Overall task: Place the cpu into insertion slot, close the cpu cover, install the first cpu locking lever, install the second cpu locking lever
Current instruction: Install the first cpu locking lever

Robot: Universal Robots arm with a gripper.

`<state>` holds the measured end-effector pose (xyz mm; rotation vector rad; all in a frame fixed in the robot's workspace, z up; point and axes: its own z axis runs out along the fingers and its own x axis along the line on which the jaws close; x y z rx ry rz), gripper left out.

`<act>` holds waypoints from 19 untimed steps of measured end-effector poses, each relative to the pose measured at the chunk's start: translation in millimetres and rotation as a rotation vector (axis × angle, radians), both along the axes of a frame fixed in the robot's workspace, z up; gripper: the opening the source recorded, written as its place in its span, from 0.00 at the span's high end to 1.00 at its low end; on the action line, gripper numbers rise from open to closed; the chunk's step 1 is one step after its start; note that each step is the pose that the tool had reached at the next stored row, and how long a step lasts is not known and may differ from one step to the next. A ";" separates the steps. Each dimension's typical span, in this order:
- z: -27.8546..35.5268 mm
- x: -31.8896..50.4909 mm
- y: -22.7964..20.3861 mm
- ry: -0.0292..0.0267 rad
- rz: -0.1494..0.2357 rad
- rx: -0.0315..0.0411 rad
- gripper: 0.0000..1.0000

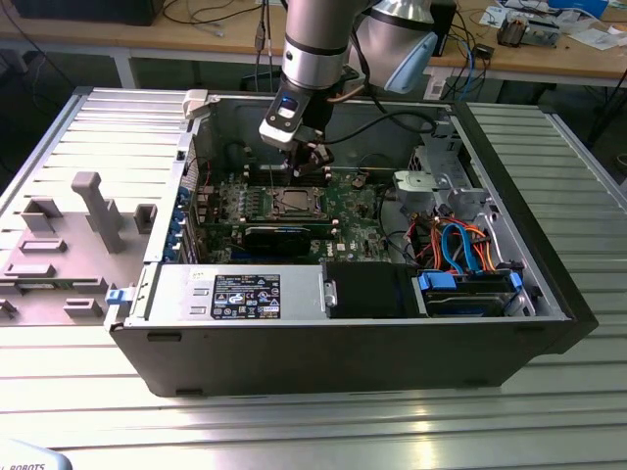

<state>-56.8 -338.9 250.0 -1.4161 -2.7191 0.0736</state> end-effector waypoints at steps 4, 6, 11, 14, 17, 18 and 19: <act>0.0 0.0 0.0 0.0000 0.013 0.0000 0.89; 0.0 0.0 0.0 0.0000 0.018 0.0000 0.89; 0.0 0.0 0.0 0.0000 0.032 -0.0001 0.89; 0.0 0.0 0.0 0.0001 0.041 0.0000 0.89; 0.0 0.0 0.0 0.0000 0.049 0.0000 0.89; 0.0 0.0 0.0 0.0000 0.052 0.0000 0.89; 0.0 0.0 0.0 0.0000 0.055 0.0000 0.89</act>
